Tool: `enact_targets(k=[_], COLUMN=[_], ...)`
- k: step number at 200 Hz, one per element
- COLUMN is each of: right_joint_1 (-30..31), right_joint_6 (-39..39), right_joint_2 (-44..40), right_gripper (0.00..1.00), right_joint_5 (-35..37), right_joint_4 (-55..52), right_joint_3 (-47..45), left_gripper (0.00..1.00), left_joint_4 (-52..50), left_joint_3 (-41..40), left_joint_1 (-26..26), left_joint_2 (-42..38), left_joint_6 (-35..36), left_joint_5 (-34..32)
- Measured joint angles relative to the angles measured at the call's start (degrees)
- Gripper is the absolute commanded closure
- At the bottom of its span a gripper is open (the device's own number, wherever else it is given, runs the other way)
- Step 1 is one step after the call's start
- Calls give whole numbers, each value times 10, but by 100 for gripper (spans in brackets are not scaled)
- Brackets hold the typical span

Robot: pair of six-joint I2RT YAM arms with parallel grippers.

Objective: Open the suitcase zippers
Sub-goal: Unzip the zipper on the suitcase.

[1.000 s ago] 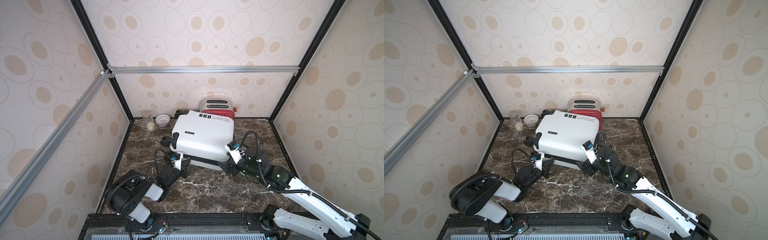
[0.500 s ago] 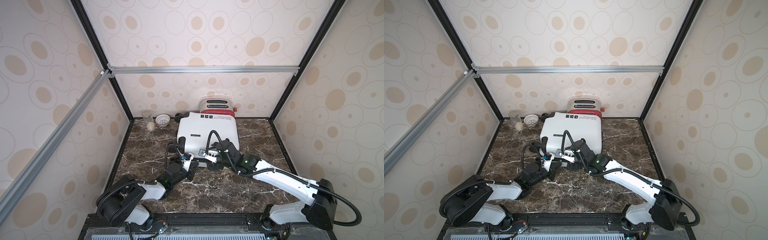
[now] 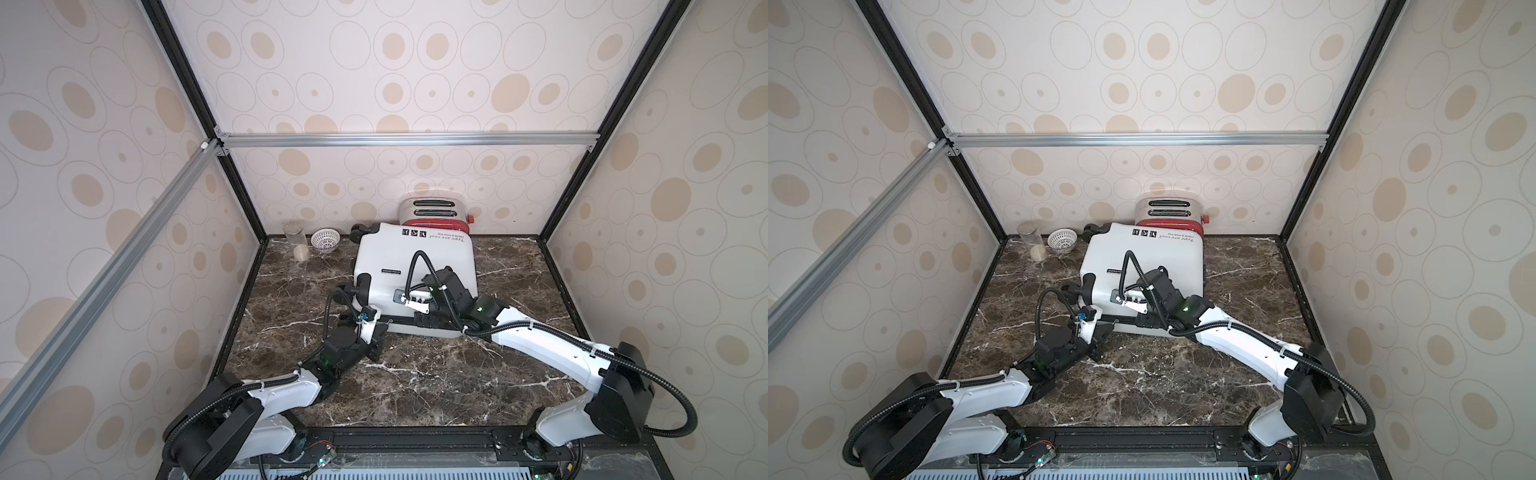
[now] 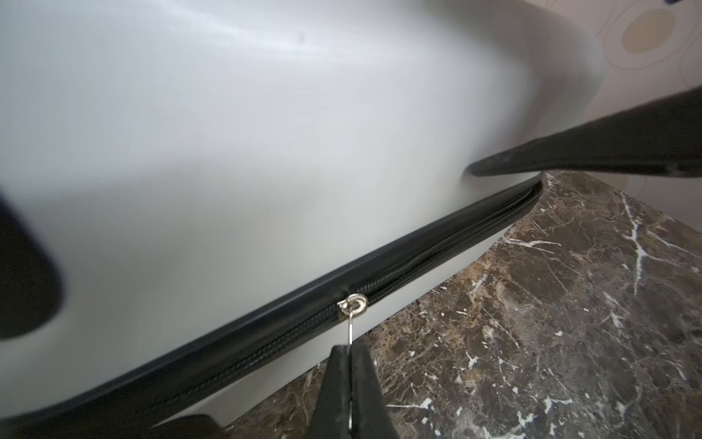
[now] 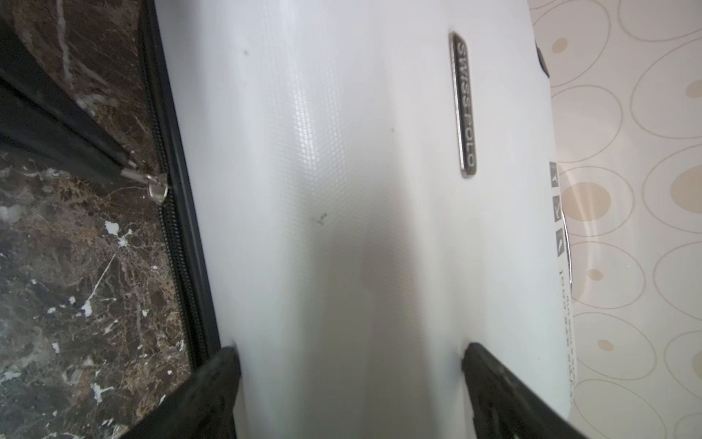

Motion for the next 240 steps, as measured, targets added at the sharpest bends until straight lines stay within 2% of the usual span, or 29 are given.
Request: enact_targets(k=[84, 138, 175, 240], right_joint_1=[-15, -19, -21, -46], right_joint_6=[21, 27, 32, 54], right_joint_2=[-17, -36, -39, -76], right_gripper=[10, 11, 11, 11], right_joint_5=[-11, -25, -36, -80], right_joint_4=[0, 1, 5, -16], right_joint_3=[-18, -37, -41, -53], left_gripper=[100, 100, 100, 100], left_joint_4=[-112, -140, -149, -135], left_joint_3=[-2, -21, -23, -30], left_joint_1=[58, 139, 190, 207], left_joint_2=[-83, -134, -148, -148], left_joint_6=[17, -13, -37, -50], left_joint_5=[-43, -52, -33, -9])
